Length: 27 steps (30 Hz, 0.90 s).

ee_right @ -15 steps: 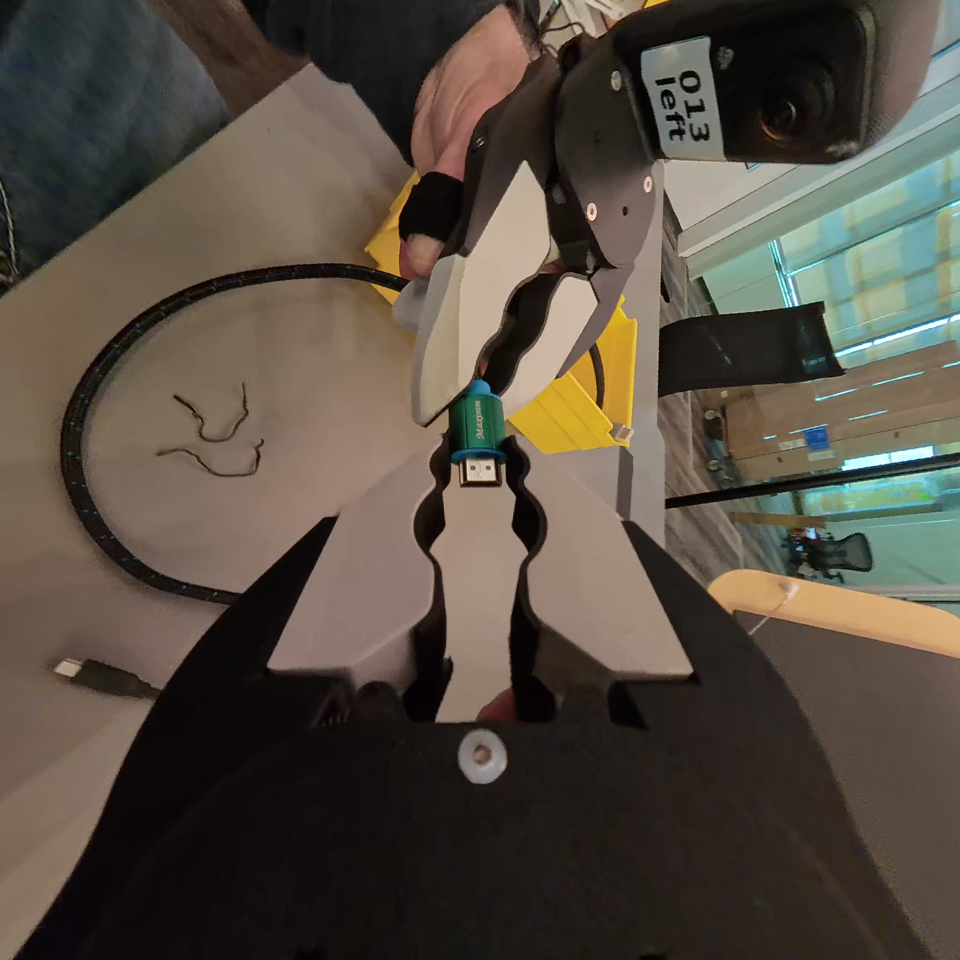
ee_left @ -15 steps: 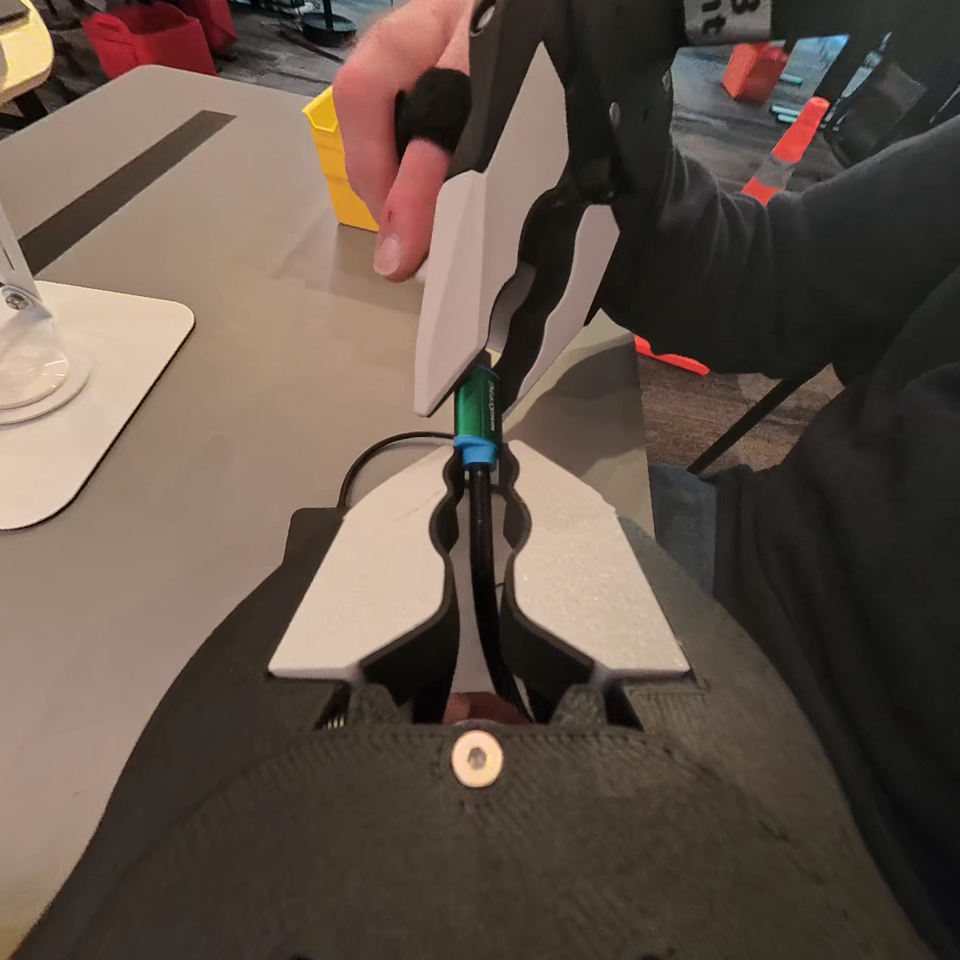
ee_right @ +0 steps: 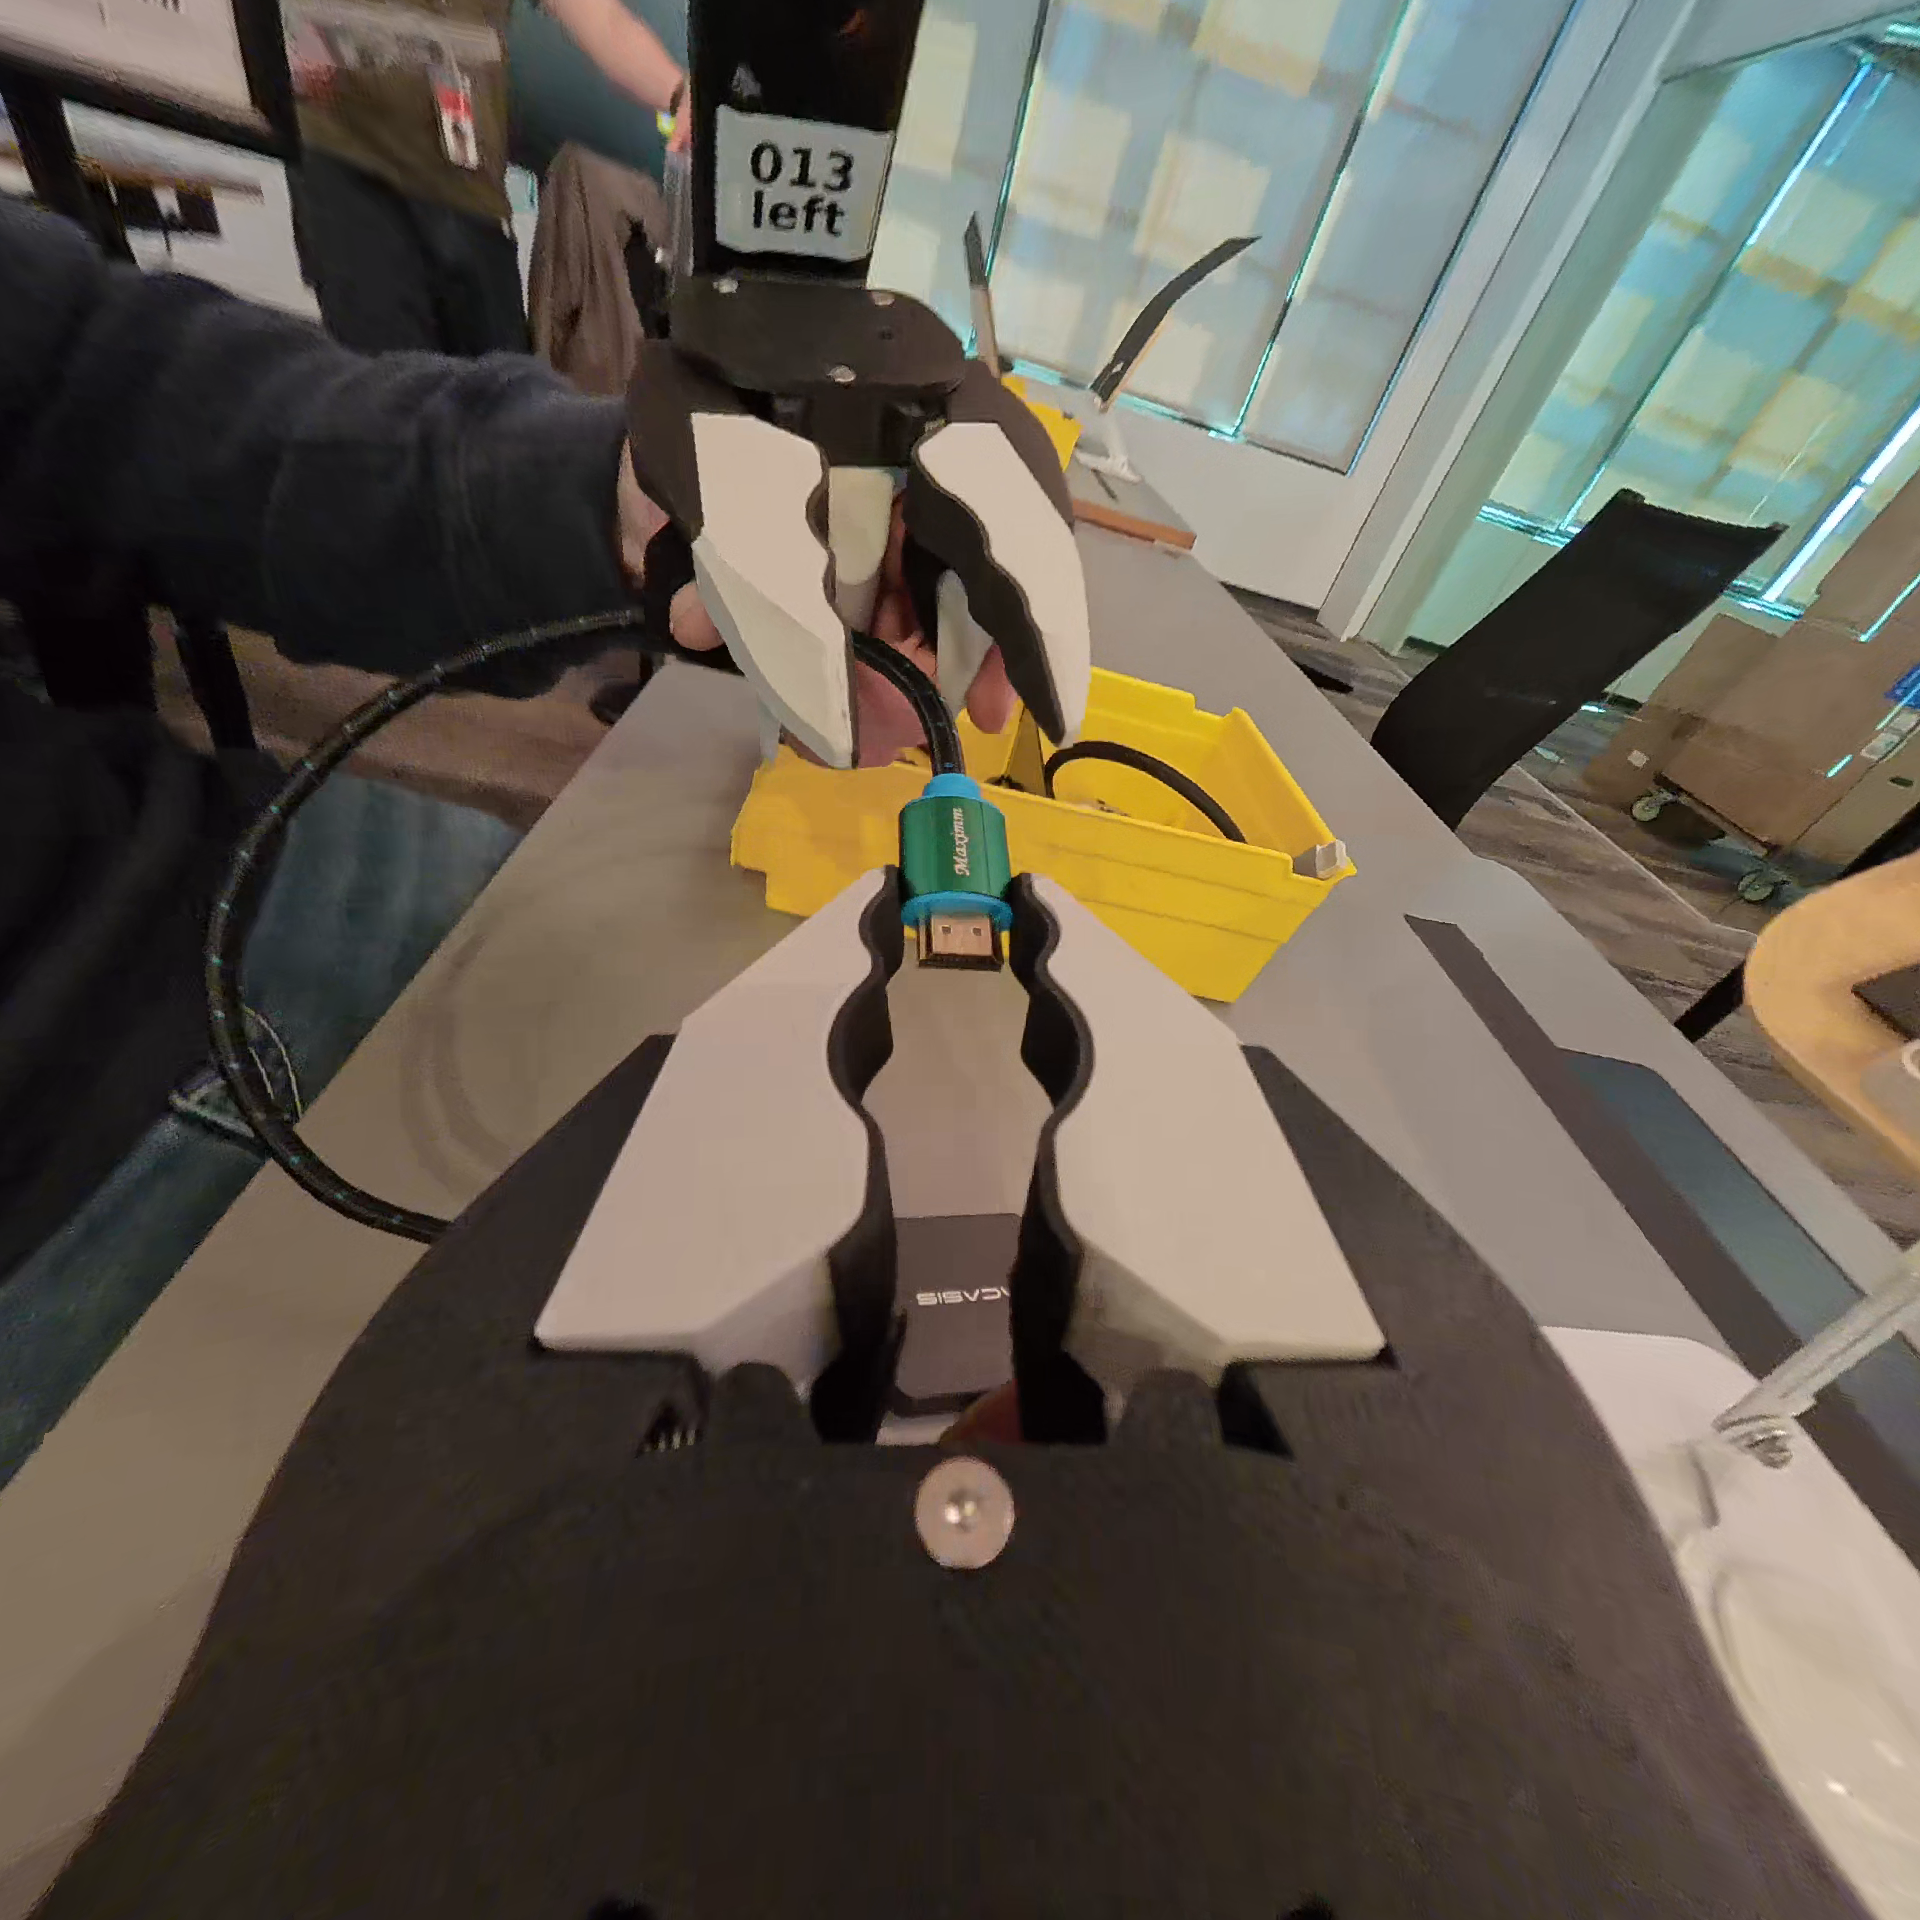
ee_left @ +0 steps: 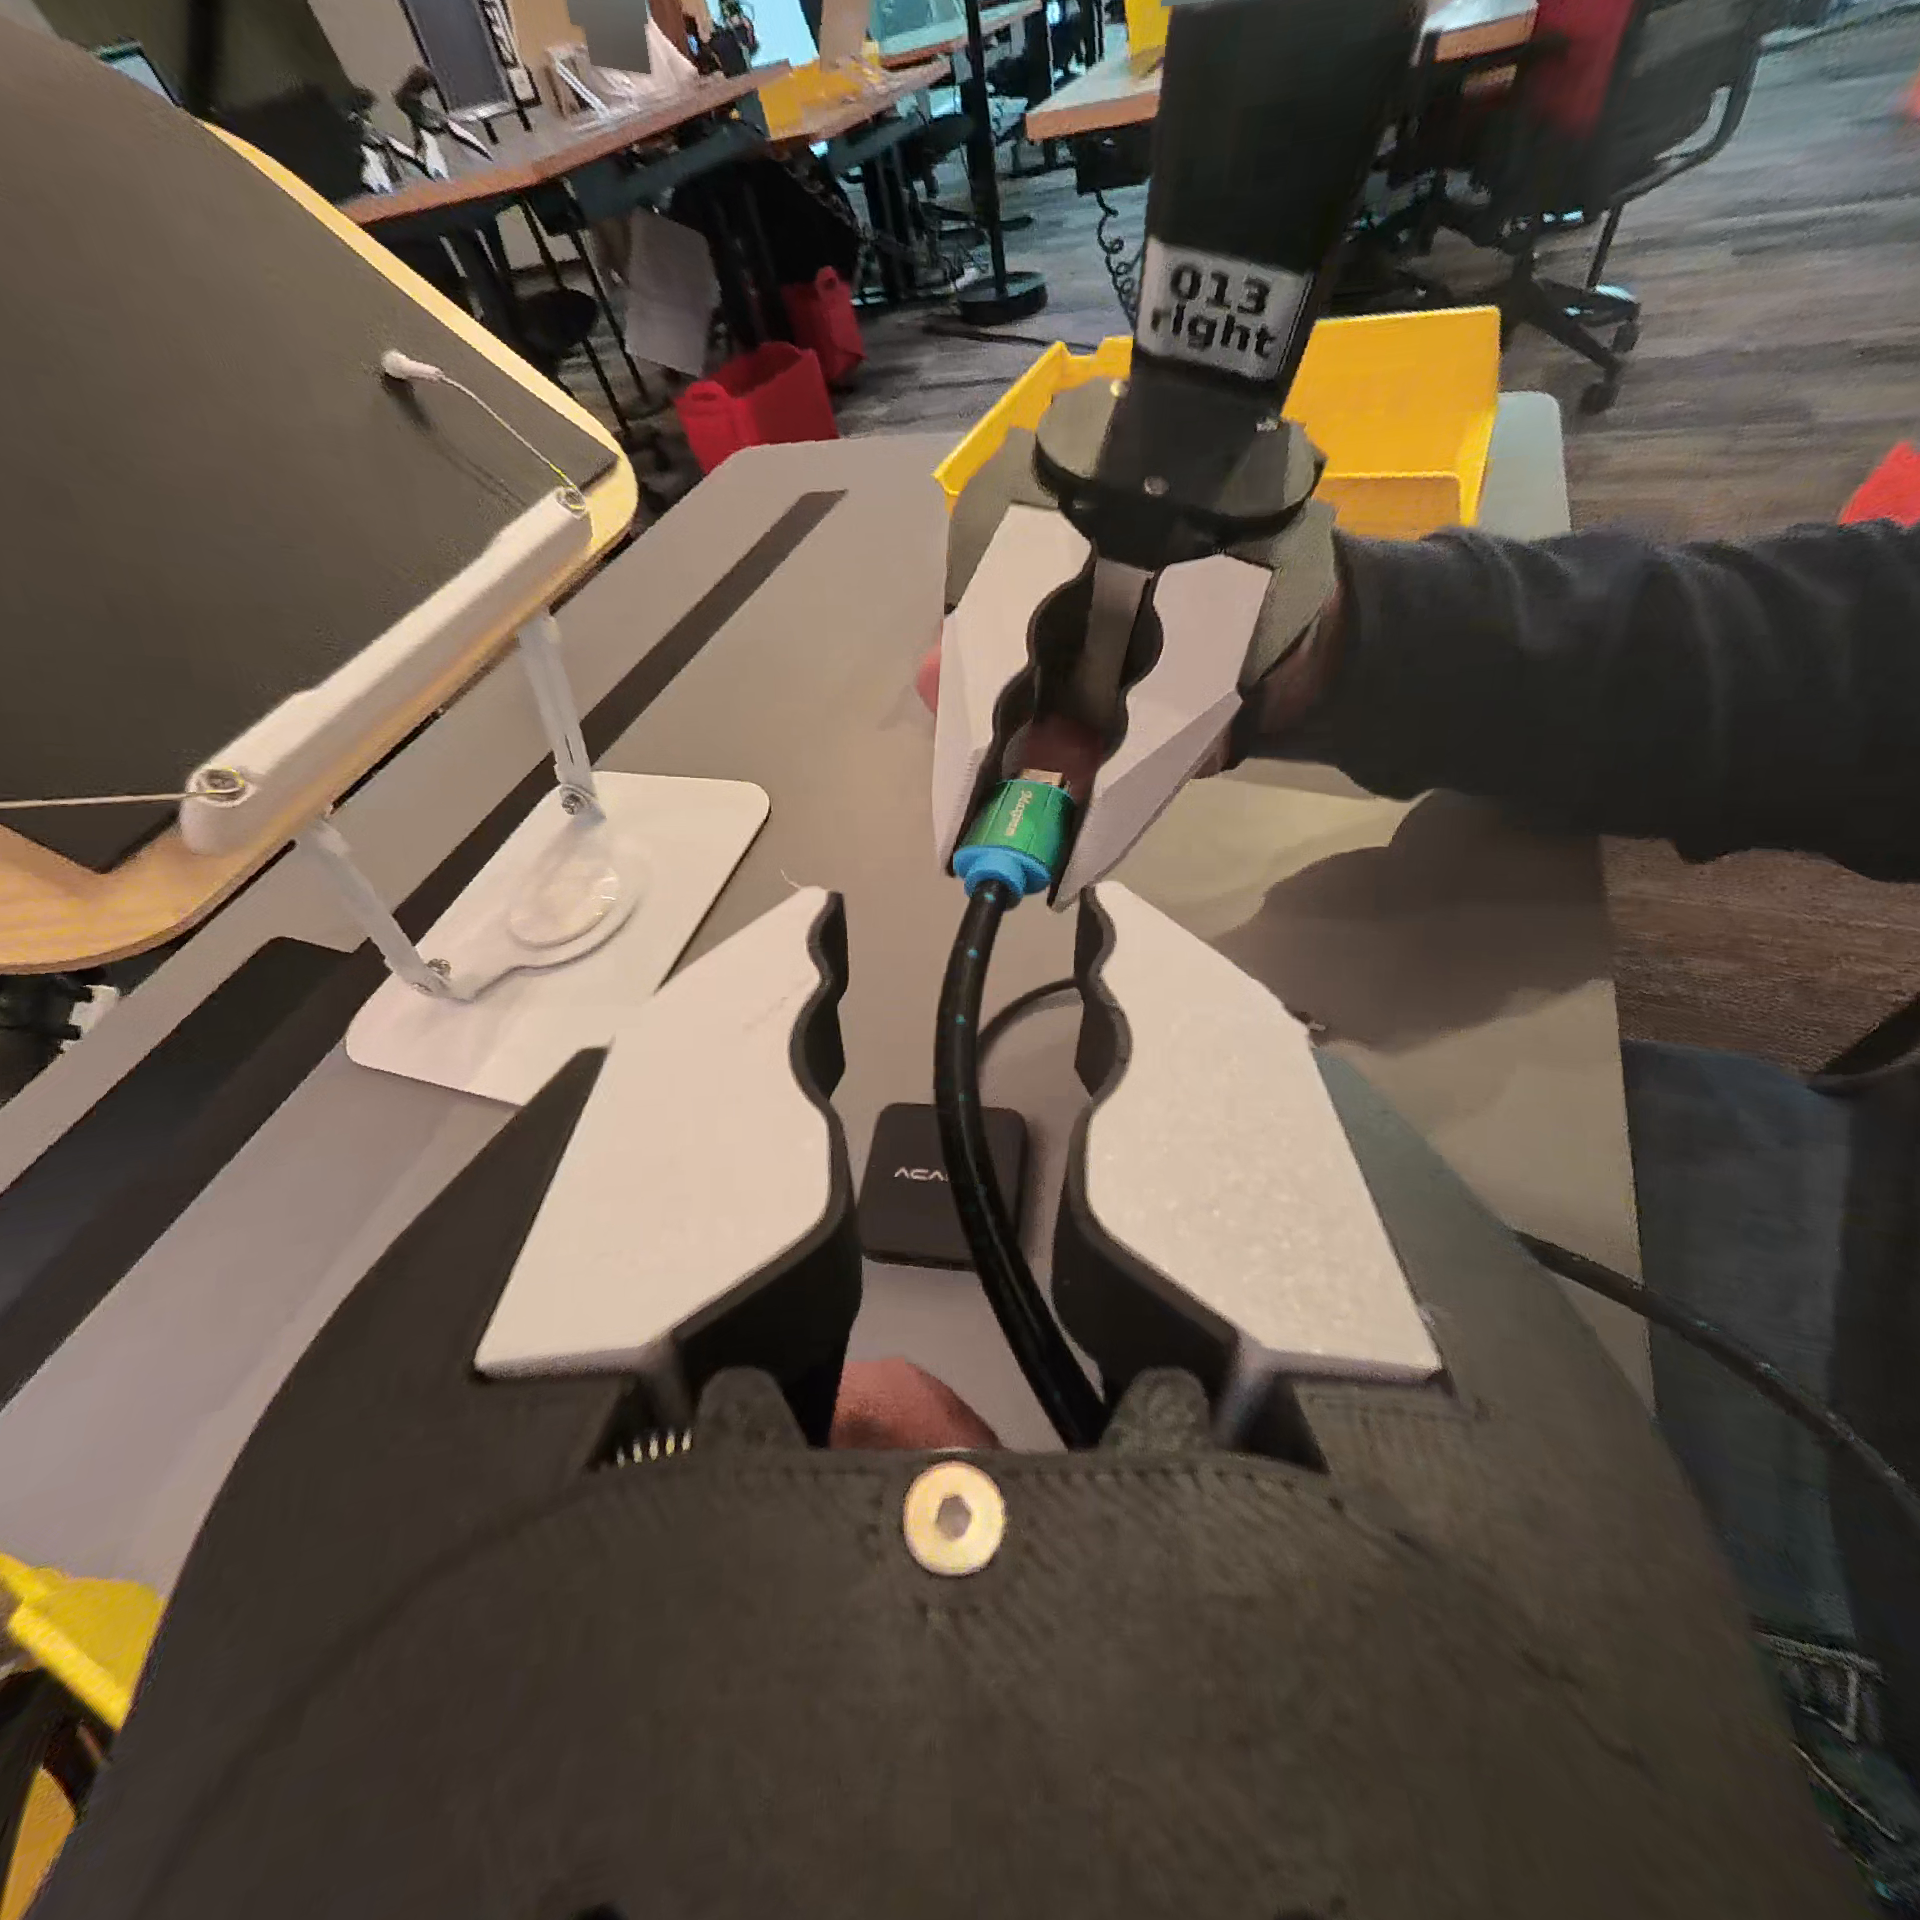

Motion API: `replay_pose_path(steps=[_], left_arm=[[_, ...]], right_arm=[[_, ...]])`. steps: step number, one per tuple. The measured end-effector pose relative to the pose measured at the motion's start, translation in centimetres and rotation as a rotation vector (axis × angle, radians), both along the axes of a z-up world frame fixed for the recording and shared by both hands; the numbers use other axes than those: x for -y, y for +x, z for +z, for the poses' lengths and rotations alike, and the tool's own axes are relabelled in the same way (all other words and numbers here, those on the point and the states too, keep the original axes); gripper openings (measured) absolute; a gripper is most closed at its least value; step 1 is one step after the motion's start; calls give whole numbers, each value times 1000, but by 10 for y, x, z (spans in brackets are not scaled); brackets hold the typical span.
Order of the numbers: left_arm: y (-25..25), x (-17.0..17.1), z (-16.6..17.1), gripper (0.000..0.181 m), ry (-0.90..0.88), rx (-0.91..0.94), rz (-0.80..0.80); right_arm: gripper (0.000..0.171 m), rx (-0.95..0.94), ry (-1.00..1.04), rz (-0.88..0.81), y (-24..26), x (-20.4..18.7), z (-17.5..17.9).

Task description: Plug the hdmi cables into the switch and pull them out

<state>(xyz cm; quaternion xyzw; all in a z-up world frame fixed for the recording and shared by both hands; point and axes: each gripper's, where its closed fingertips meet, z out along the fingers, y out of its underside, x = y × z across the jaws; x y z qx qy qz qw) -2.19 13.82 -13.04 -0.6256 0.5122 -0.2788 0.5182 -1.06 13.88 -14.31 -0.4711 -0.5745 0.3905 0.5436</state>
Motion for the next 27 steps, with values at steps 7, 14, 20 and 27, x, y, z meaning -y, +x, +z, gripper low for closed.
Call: replay_pose_path(steps=[7, 14, 20, 27], left_arm=[[2, -4, -6, 33, 61, -54, 24], [7, -2, -13, 16, 51, 14, 5], [11, -1, -10, 14, -47, 116, -5], [14, 2, -11, 14, -220, 259, -46]], right_arm=[[18, -103, -127, 51, 1, 2, 3], [18, -157, -222, 85, -3, 1, -2], [18, -214, -237, 101, 0, 1, 4], [18, -240, -237, 111, 2, 3, 6]])
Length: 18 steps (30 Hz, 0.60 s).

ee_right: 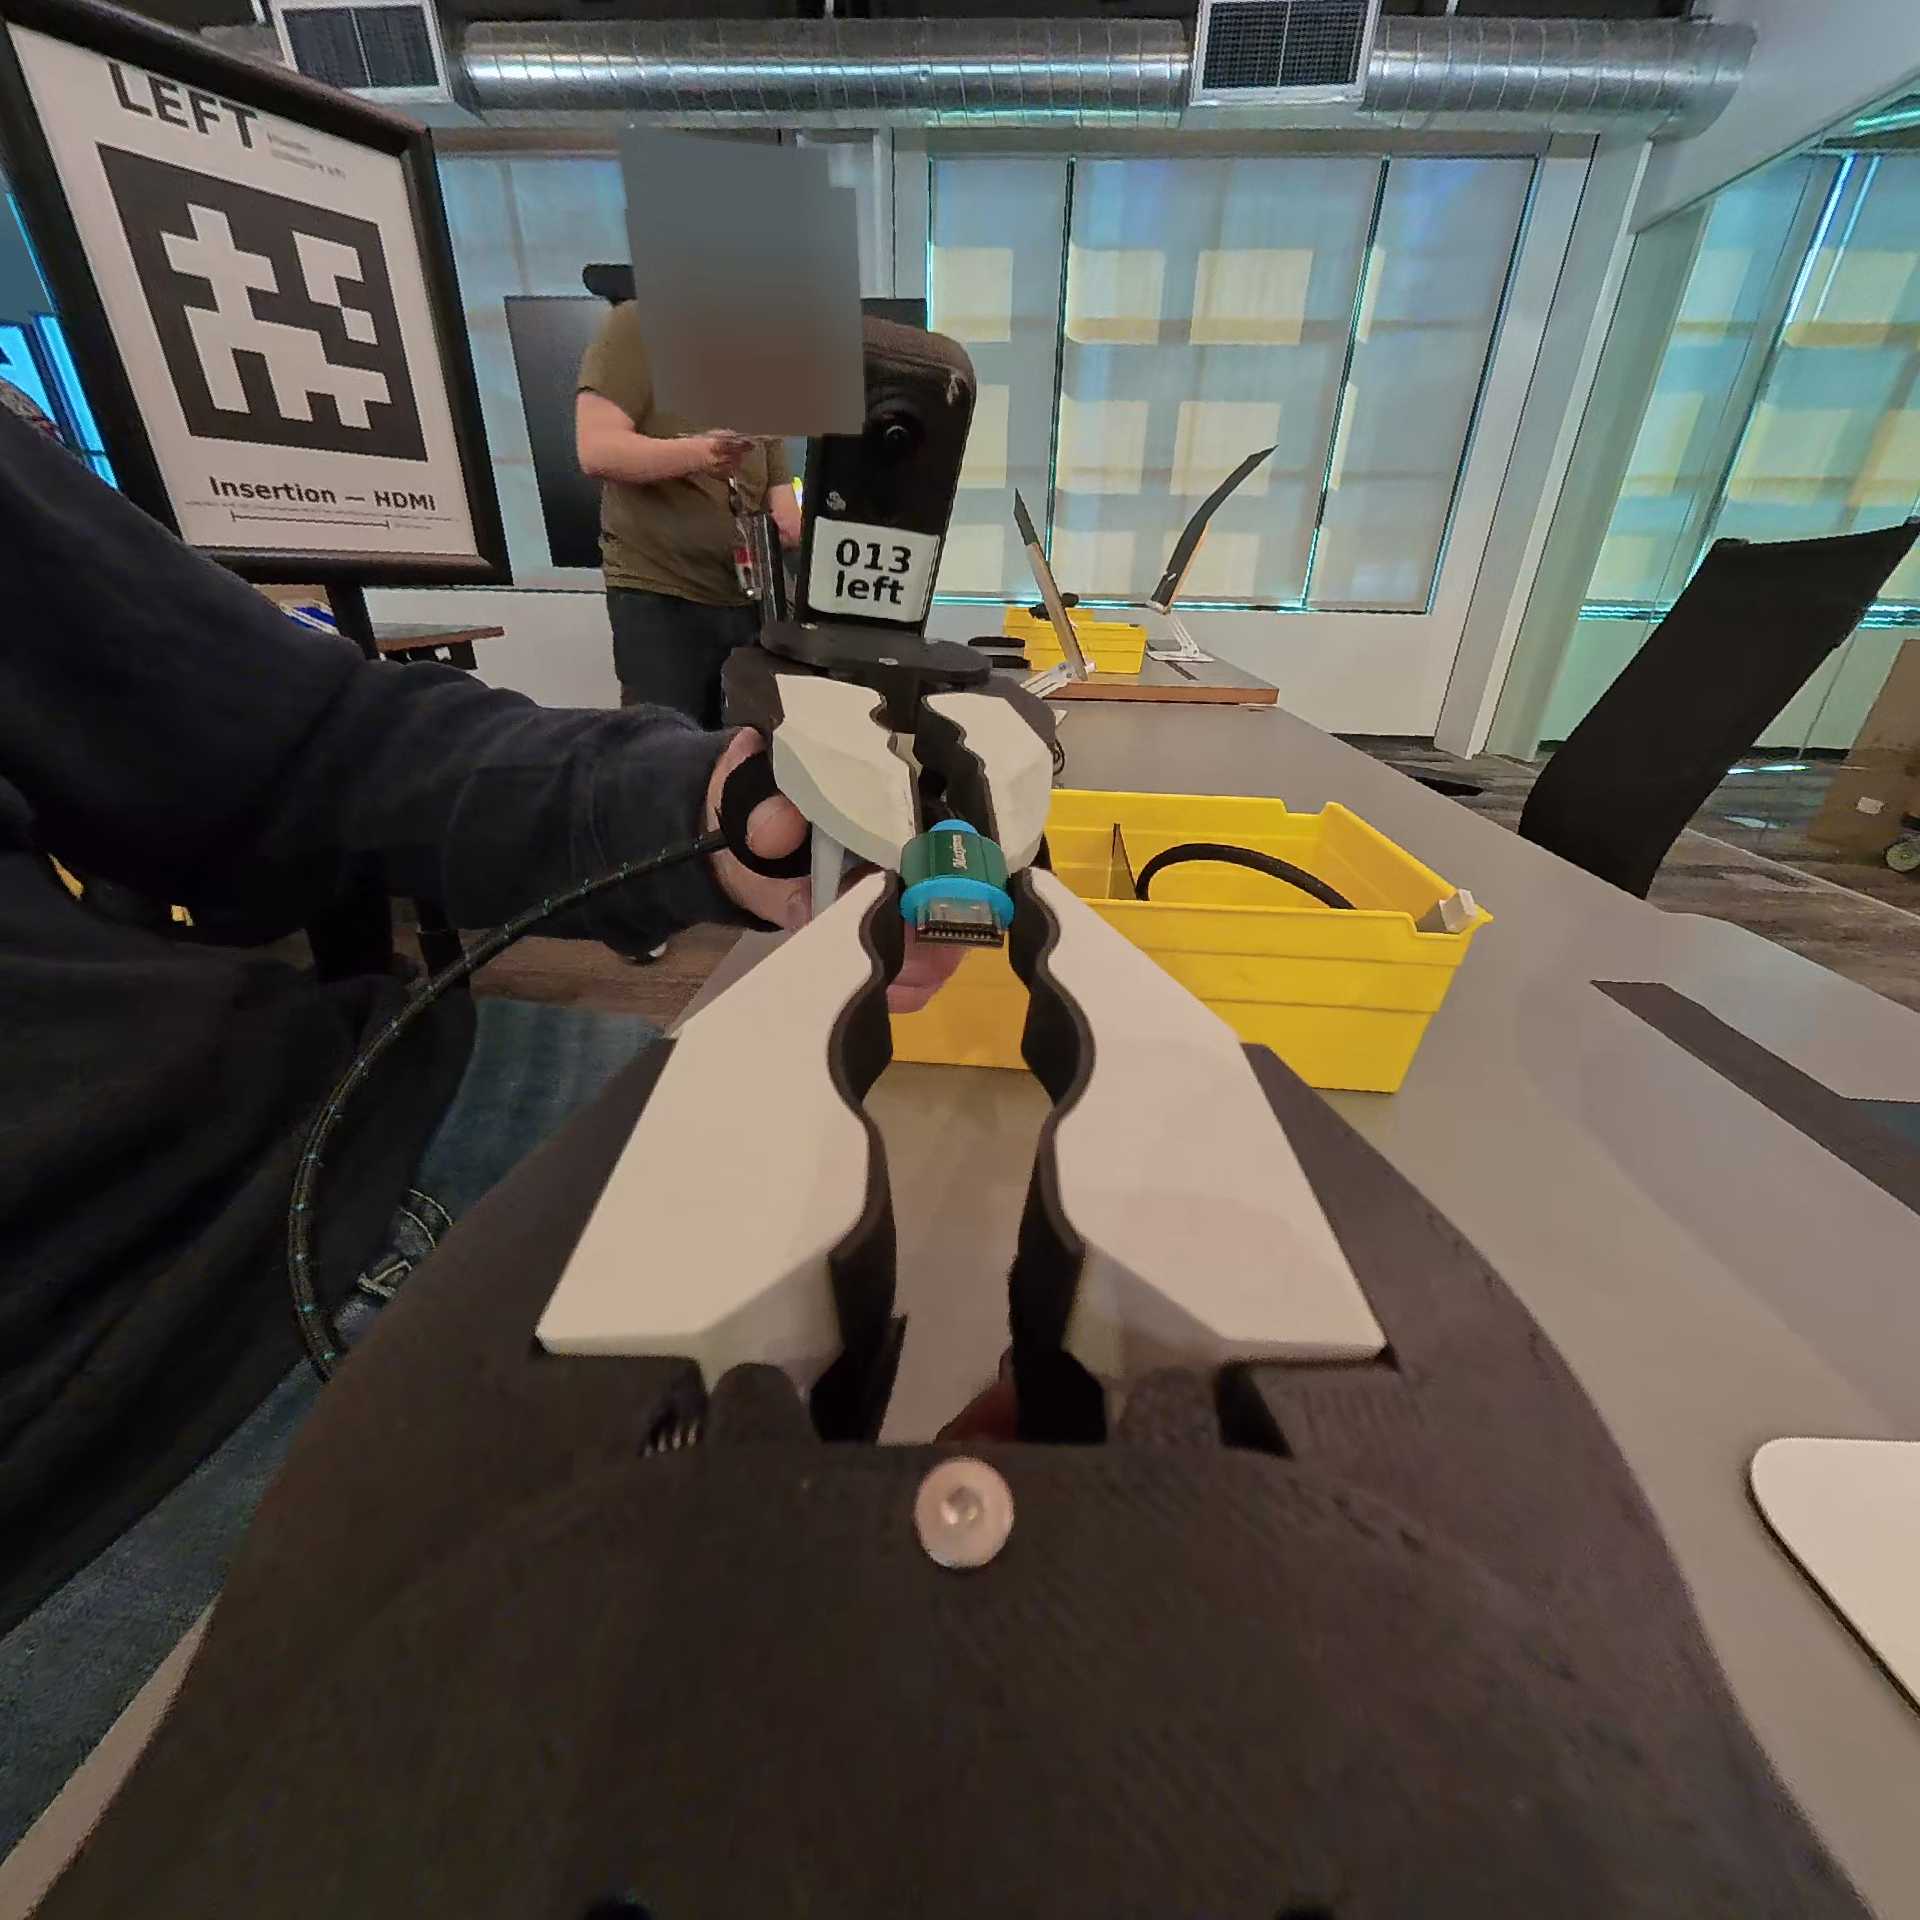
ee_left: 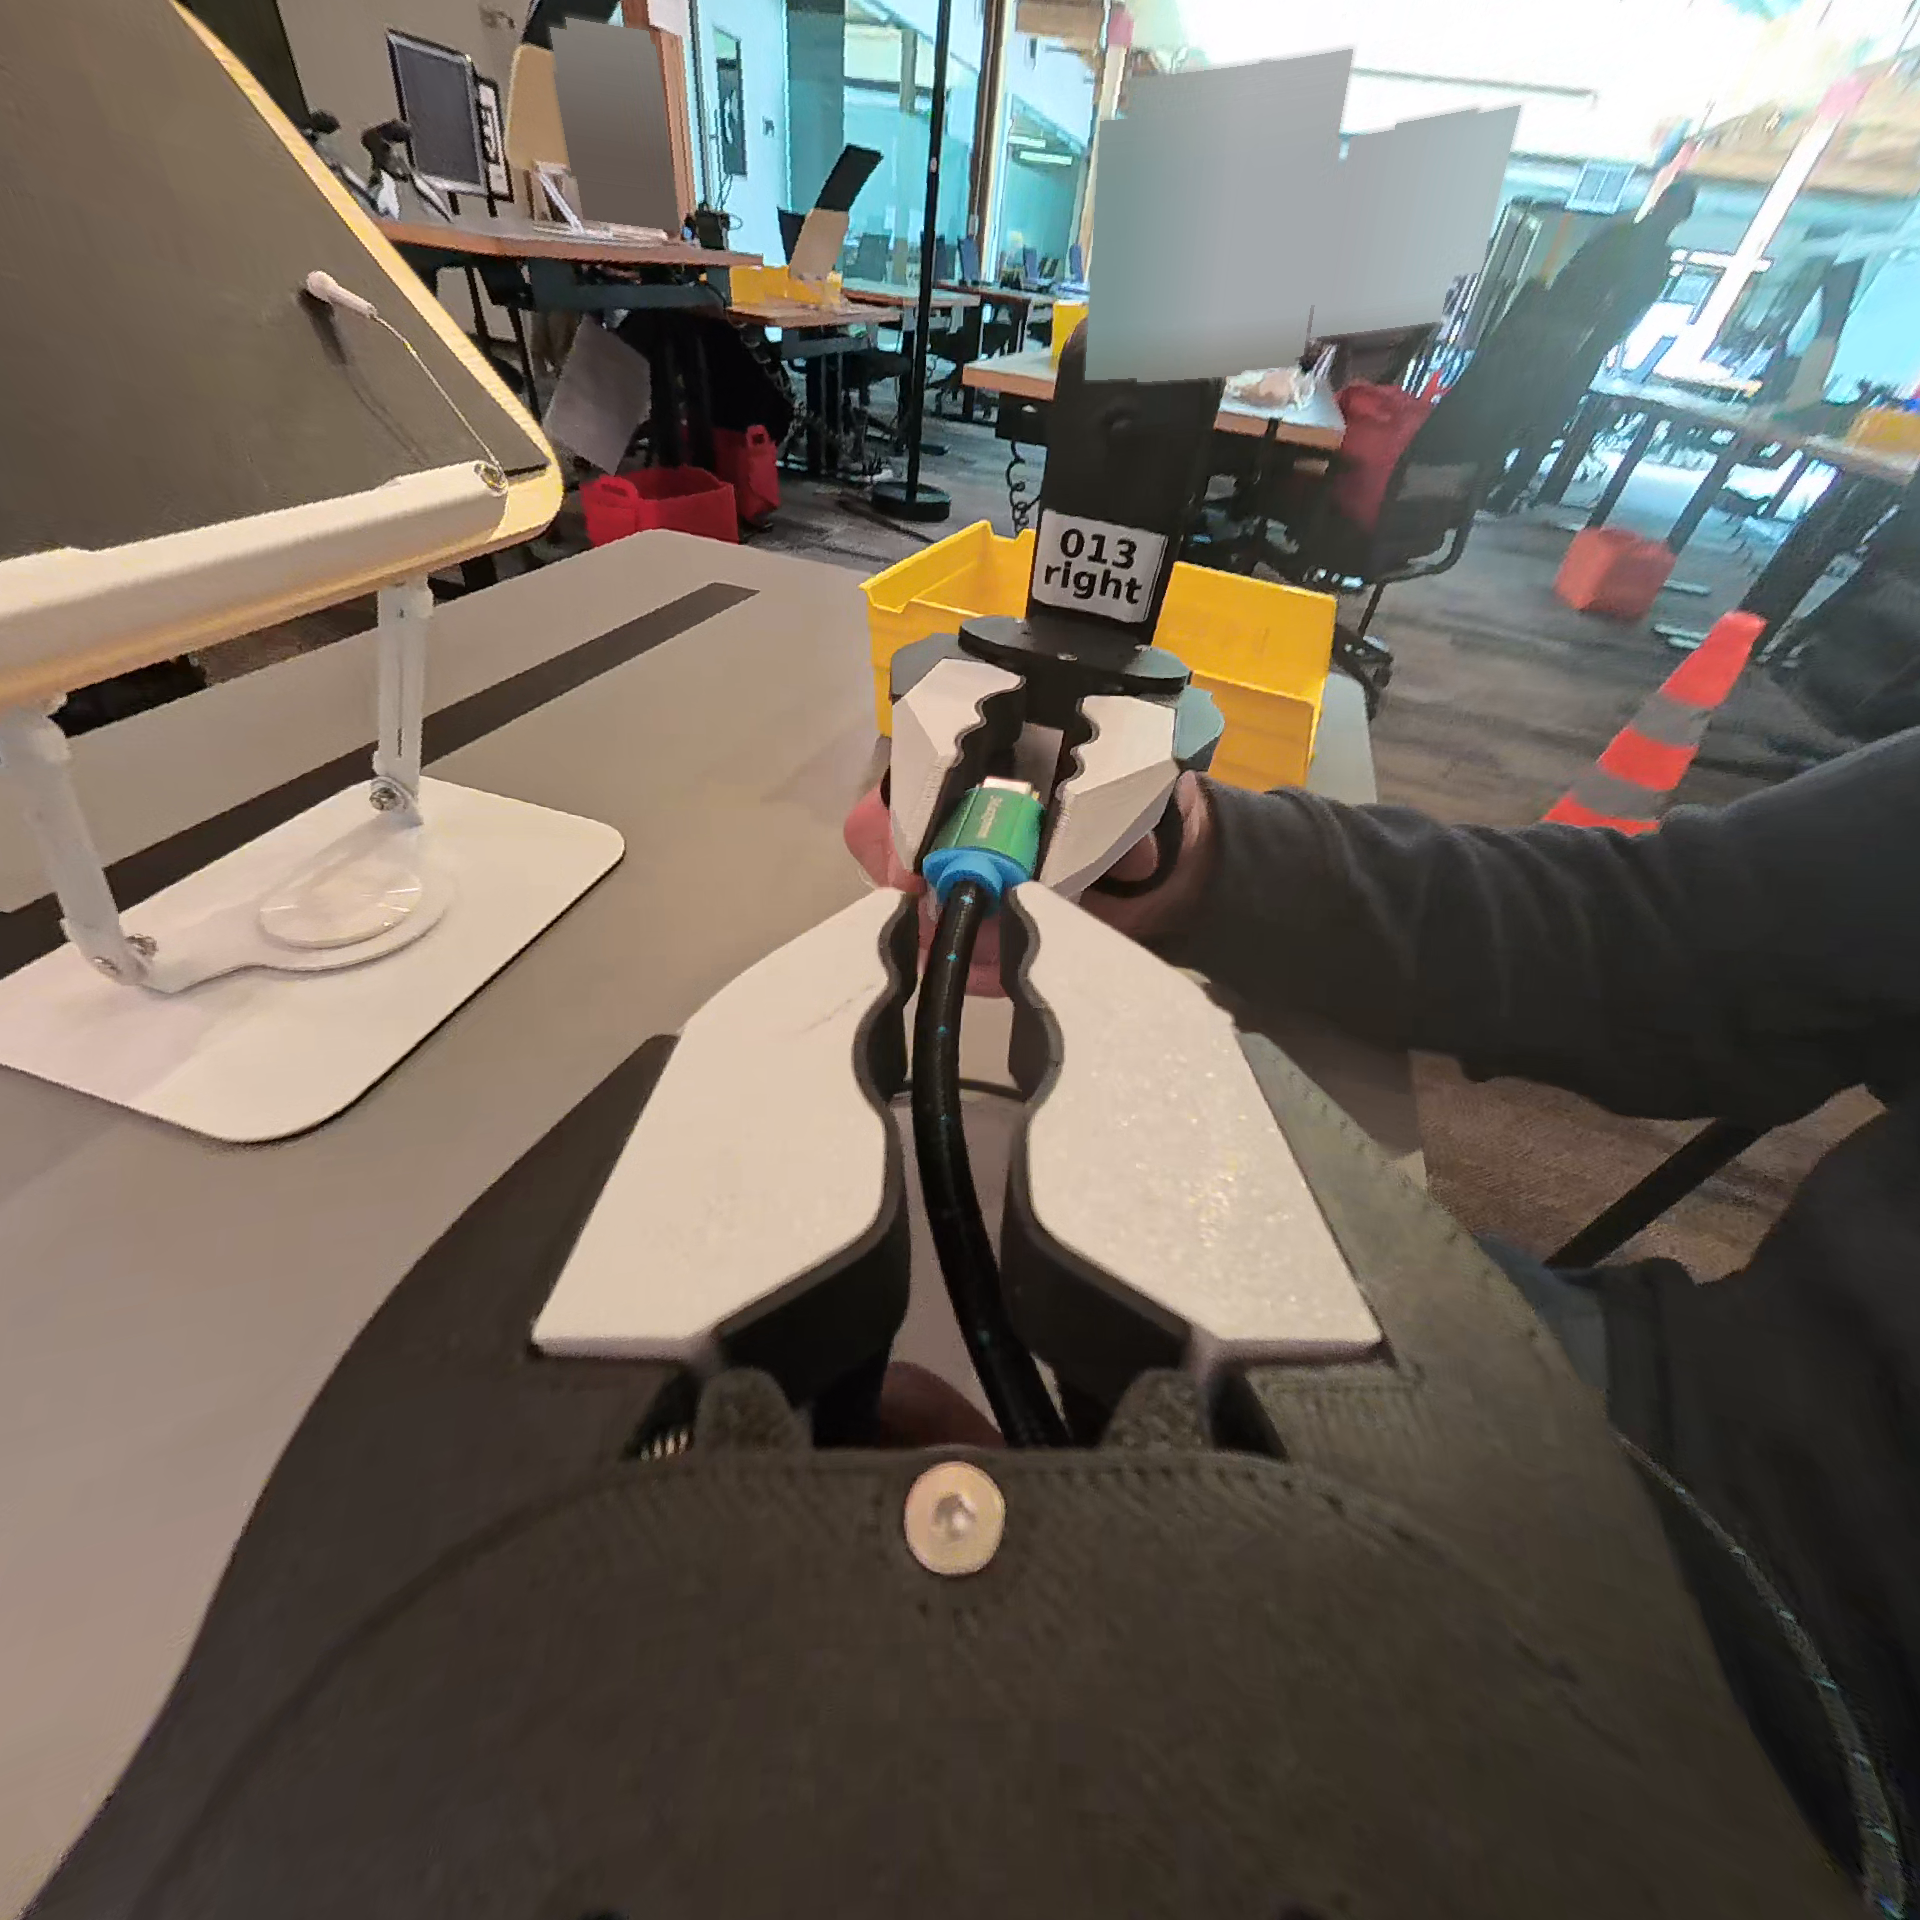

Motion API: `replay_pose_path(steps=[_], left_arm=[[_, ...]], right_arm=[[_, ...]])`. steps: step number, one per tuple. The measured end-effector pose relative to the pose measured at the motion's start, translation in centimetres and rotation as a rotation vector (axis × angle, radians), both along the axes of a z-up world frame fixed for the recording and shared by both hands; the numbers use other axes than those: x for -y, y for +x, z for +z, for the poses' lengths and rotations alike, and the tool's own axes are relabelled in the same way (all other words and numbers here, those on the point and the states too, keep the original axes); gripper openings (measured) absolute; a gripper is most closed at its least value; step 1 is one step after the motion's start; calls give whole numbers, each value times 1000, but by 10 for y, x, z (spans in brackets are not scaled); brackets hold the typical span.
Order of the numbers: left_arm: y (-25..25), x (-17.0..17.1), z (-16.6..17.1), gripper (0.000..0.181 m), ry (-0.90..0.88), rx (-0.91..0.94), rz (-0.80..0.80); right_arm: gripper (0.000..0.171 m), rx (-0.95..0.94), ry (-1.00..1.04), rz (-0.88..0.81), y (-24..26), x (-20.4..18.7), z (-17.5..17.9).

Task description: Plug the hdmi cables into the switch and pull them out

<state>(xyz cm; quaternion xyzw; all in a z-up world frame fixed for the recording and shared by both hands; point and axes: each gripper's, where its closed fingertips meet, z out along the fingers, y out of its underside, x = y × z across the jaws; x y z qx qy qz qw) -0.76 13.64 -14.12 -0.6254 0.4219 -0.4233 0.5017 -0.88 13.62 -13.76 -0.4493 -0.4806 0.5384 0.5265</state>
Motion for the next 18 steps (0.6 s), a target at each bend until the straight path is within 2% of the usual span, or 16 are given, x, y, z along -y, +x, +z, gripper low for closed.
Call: replay_pose_path(steps=[8, 18], left_arm=[[2, 0, 2, 11, 26, 61, 16], [3, 3, 5, 11, 63, 50, 24]], right_arm=[[18, -29, -37, 23, 2, 0, 1], [18, -50, -46, 38, 3, 3, 3]])
